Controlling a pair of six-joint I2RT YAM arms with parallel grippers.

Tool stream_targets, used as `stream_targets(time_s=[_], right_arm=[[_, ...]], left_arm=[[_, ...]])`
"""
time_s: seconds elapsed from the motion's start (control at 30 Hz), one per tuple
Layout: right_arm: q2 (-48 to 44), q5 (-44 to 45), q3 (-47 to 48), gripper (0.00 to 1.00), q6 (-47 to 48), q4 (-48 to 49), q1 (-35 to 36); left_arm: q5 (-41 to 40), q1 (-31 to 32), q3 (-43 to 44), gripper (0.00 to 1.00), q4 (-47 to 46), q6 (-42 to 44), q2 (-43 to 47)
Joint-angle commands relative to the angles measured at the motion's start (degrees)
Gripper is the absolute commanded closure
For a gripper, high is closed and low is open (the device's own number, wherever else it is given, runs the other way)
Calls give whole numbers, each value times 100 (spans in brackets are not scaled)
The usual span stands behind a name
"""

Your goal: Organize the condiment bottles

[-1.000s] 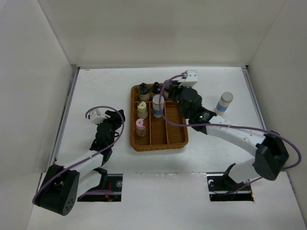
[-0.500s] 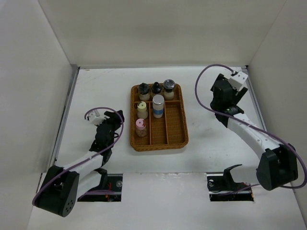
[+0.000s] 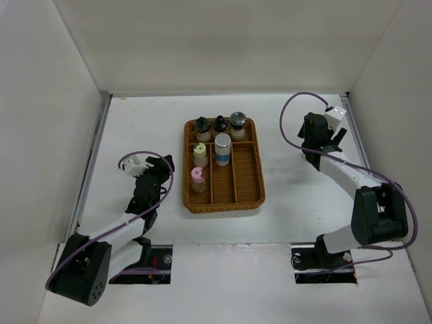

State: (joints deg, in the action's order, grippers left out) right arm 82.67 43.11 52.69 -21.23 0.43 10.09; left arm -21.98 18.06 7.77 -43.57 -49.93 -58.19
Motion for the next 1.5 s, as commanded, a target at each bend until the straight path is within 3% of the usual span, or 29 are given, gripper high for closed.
stream_targets(time_s=[0.0, 0.07, 0.2, 0.37, 0.57, 0.77, 0.9, 1.13, 1.47], right_arm=[[169, -496, 224, 5, -100, 72, -81], [231, -523, 242, 8, -126, 107, -134], [337, -585, 216, 21, -135, 317, -213], [189, -532, 120, 50, -56, 344, -196], [-839, -260, -74, 50, 136, 221, 743], [-1885, -286, -118, 52, 462, -95, 2350], [-2229, -768, -144, 53, 480, -35, 3405], [-1580, -1454, 145, 54, 409, 677, 4496], [-710, -1631, 49, 52, 611, 1442, 4814]], left_arm=[[0, -36, -21, 45, -266, -69, 54], [18, -36, -12, 45, -283, -69, 1], [36, -36, -12, 45, -283, -69, 10], [36, -53, -4, 45, -292, -69, -8], [36, -80, -12, 45, -266, -69, -7], [27, -150, -21, 45, -248, -69, 10], [36, -176, 23, 43, -213, -69, -95], [9, -308, 14, 41, -99, -87, 1], [79, -361, 49, 40, -73, -148, -139]])
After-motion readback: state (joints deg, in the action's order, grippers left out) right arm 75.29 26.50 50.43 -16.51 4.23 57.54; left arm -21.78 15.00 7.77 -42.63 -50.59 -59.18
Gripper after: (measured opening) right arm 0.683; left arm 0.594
